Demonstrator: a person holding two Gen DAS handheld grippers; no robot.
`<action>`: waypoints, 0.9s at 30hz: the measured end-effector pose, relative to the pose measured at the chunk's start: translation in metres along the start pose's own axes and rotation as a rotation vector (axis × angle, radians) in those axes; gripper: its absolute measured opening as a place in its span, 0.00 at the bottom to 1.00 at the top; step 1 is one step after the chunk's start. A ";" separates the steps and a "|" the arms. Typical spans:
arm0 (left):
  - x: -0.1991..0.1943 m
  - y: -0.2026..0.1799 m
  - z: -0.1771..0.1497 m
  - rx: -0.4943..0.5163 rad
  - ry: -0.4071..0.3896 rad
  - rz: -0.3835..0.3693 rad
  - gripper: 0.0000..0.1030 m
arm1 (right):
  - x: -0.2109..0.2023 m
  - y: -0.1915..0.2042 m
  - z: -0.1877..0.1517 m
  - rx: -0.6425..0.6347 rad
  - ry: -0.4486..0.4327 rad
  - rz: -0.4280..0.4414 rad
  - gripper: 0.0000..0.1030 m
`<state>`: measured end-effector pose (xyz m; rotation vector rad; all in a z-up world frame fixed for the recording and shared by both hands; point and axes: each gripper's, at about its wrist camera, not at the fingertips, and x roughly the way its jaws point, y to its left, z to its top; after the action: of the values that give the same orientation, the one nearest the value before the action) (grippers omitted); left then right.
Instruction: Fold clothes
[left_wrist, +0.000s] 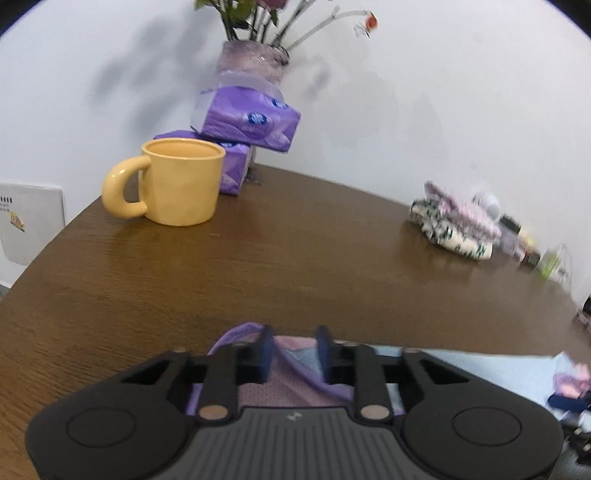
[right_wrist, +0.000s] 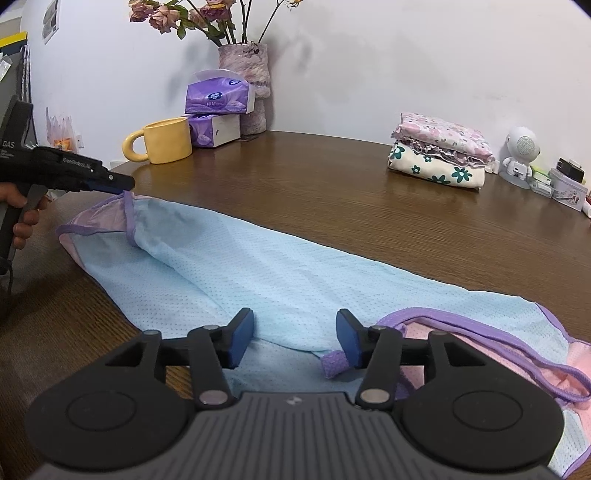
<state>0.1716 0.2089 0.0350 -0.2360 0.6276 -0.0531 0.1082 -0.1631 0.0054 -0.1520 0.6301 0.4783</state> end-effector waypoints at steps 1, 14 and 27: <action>0.003 -0.001 0.000 0.012 0.006 0.009 0.09 | 0.000 0.000 0.000 0.000 0.000 0.000 0.49; -0.016 0.001 -0.006 -0.036 -0.078 0.021 0.45 | 0.000 0.001 0.000 -0.004 0.003 0.008 0.55; -0.059 -0.055 -0.044 0.022 -0.122 -0.086 0.75 | -0.004 0.011 -0.001 -0.035 -0.016 0.002 0.86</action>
<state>0.0995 0.1533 0.0470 -0.2429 0.4954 -0.1279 0.1001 -0.1554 0.0073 -0.1802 0.6066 0.4920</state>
